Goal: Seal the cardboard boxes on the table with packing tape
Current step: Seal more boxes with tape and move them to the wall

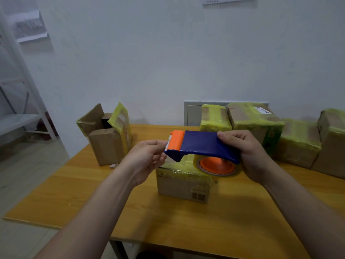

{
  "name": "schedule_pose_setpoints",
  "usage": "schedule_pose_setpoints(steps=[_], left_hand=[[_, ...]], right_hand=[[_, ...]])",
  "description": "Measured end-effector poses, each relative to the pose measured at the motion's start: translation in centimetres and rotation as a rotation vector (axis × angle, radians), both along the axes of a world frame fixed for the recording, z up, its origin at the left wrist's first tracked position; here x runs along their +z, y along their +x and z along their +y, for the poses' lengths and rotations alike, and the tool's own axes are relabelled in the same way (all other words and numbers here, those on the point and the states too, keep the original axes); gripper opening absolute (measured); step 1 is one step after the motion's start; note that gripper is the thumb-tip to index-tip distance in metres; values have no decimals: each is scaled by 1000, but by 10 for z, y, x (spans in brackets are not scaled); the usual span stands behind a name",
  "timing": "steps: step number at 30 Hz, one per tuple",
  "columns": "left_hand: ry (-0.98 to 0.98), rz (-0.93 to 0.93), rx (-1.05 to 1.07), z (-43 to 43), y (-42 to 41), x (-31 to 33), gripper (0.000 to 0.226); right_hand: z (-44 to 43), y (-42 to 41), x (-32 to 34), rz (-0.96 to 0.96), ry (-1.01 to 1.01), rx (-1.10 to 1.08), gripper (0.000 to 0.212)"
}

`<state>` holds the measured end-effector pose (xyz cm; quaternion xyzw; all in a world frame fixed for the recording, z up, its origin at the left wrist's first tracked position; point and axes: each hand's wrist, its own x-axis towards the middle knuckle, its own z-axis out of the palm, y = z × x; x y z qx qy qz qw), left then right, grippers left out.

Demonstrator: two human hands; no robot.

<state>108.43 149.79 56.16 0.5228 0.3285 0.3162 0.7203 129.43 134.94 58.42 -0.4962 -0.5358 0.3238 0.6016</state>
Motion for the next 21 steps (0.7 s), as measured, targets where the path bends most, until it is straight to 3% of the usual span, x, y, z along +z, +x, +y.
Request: schedule_pose_setpoints(steps=[9,18,21], left_hand=[[2,44,-33,0,1,-6,23],[238,134,88,7,-14,-14,5],[349,249,121,9,-17,-19,9]], right_hand=[[-1,2,-6,-47,-53,-31,33],[-8,16,-11,-112,-85,-101,39],[-11,23,-11,-153,-112,-135,39]])
